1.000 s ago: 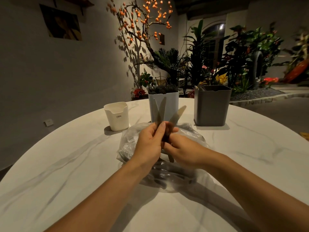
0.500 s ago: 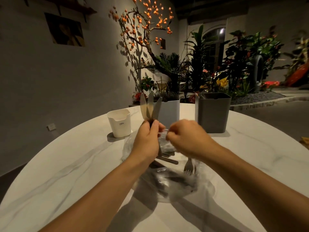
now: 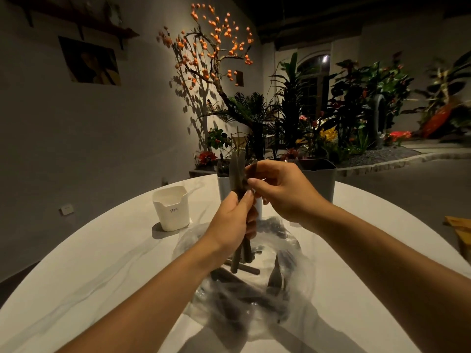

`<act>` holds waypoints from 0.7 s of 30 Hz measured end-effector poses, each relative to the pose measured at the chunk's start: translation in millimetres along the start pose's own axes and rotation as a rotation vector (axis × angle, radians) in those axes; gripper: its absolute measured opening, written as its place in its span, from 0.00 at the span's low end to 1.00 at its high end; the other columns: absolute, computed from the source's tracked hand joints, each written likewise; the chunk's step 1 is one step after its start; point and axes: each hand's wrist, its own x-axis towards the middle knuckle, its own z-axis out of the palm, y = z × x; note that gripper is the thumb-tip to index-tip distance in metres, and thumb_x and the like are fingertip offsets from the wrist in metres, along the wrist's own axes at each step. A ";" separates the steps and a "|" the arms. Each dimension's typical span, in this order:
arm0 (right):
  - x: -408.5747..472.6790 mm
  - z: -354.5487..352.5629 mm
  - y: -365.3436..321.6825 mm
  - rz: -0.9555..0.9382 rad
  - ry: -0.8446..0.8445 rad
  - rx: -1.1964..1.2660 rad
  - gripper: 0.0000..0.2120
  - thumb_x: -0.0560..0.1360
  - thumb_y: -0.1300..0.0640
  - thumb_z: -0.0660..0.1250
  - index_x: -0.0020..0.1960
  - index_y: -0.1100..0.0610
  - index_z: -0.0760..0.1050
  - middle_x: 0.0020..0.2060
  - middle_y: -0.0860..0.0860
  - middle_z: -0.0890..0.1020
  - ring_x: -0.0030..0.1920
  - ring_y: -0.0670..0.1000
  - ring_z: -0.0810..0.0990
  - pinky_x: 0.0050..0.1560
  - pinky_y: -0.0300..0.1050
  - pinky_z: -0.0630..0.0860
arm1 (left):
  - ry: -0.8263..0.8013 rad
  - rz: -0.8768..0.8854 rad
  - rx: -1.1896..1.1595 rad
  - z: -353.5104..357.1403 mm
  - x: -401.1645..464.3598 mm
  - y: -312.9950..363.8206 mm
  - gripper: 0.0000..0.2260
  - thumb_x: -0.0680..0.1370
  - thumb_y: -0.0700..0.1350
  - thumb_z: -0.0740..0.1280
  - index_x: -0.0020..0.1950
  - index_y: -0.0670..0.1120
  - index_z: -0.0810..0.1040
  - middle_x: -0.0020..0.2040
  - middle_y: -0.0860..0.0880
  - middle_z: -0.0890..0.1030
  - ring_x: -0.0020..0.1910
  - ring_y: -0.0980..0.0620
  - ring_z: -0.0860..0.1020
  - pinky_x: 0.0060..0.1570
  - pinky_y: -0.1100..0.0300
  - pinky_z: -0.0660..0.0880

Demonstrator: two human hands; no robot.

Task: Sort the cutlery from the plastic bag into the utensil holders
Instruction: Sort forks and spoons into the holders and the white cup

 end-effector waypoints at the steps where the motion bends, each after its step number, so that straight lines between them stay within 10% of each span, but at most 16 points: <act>1: 2.0 -5.0 1.9 0.017 0.002 0.019 0.08 0.80 0.62 0.66 0.52 0.49 0.78 0.43 0.43 0.83 0.40 0.36 0.81 0.37 0.29 0.74 | -0.017 0.009 0.005 3.0 3.5 1.8 0.13 0.86 0.49 0.54 0.46 0.45 0.68 0.32 0.50 0.68 0.31 0.53 0.66 0.34 0.60 0.68; 12: 24.7 -66.2 16.9 0.105 0.066 0.126 0.11 0.80 0.63 0.65 0.56 0.50 0.80 0.48 0.46 0.86 0.49 0.45 0.84 0.54 0.47 0.80 | -0.083 -0.031 -0.199 47.8 52.5 24.6 0.18 0.86 0.53 0.50 0.44 0.45 0.70 0.30 0.48 0.70 0.28 0.53 0.67 0.34 0.58 0.65; 21: 41.1 -99.1 39.6 0.091 0.093 0.054 0.10 0.78 0.61 0.69 0.56 0.49 0.80 0.47 0.41 0.84 0.48 0.36 0.82 0.46 0.31 0.77 | -0.177 -0.008 -0.044 79.3 87.8 26.7 0.15 0.87 0.45 0.50 0.42 0.45 0.66 0.30 0.50 0.65 0.29 0.53 0.62 0.31 0.60 0.62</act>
